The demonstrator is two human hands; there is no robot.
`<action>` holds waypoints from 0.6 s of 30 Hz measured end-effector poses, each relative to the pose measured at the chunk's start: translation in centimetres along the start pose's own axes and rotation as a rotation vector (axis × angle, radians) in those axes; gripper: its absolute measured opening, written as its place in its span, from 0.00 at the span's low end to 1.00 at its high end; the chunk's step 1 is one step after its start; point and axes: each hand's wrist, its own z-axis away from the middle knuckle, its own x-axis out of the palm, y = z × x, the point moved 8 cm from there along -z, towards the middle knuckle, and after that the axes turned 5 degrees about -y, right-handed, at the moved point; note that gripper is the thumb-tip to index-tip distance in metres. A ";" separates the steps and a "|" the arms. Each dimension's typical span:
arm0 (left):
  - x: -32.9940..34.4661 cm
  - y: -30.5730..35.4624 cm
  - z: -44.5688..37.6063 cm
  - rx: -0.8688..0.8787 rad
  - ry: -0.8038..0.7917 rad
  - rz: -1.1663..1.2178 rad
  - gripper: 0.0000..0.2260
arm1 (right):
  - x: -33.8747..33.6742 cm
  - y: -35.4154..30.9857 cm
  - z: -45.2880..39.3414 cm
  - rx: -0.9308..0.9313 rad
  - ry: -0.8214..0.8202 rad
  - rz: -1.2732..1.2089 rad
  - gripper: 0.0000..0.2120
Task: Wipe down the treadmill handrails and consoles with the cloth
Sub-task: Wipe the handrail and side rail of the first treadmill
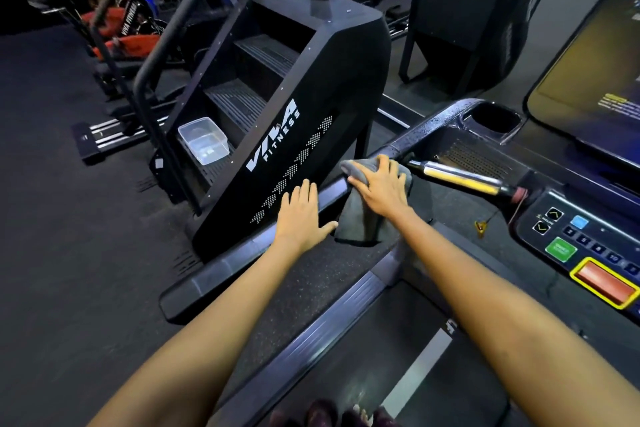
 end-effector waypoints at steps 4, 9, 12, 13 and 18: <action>0.3 1.3 -1.2 0.059 -0.013 -0.016 0.42 | -0.1 -0.9 -1.1 0.045 -0.017 0.053 0.21; 0.1 1.5 -1.1 0.071 0.017 0.008 0.43 | 0.4 -1.1 1.2 -0.228 -0.008 0.084 0.24; 0.0 1.5 -1.0 0.069 0.022 0.015 0.43 | -0.2 1.3 -0.3 -0.184 -0.002 0.067 0.21; -0.1 1.5 -1.0 0.066 0.023 0.018 0.44 | -0.4 1.8 -1.3 -0.132 -0.002 0.030 0.20; -0.3 1.6 -1.0 0.077 0.028 0.053 0.44 | -0.6 -0.3 -3.2 0.030 -0.013 -0.035 0.15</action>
